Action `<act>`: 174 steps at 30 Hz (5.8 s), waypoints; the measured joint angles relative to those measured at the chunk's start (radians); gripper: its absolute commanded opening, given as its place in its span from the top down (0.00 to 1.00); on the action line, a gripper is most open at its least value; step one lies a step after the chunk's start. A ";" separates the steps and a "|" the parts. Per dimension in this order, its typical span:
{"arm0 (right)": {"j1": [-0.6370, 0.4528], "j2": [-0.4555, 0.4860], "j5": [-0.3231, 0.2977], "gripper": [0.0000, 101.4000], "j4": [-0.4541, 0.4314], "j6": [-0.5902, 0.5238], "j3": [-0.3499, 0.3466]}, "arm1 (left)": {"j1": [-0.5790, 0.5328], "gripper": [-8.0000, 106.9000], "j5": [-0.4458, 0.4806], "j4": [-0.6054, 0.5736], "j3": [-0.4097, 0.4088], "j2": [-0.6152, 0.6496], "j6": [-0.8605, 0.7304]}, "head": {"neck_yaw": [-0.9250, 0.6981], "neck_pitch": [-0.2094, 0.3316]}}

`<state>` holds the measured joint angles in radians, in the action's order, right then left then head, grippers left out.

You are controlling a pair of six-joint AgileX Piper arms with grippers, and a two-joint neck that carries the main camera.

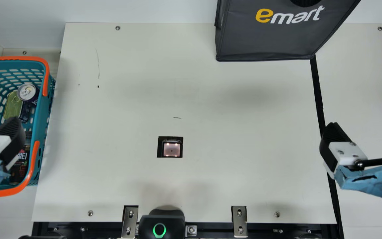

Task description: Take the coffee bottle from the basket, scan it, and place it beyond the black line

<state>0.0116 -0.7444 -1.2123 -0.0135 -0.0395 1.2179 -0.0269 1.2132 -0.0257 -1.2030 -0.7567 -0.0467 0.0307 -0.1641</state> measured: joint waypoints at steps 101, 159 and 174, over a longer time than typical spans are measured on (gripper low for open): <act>0.000 0.000 0.000 0.10 0.000 0.000 0.000 | 0.703 0.15 -0.320 -0.247 0.107 -0.385 -0.407 | -0.350 0.000; 0.000 0.000 0.001 0.10 0.000 0.000 0.000 | 0.718 0.15 -0.636 -0.317 0.206 -0.998 -0.780 | -0.350 -0.002; 0.000 0.000 0.000 0.10 0.000 0.000 0.000 | 0.701 0.15 -0.725 -0.343 0.257 -1.097 -0.836 | -0.350 0.000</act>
<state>0.0116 -0.7444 -1.2125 -0.0135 -0.0395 1.2179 0.6746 0.4885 -0.3682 -0.9455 -1.8533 -0.8829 -0.3191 -0.1641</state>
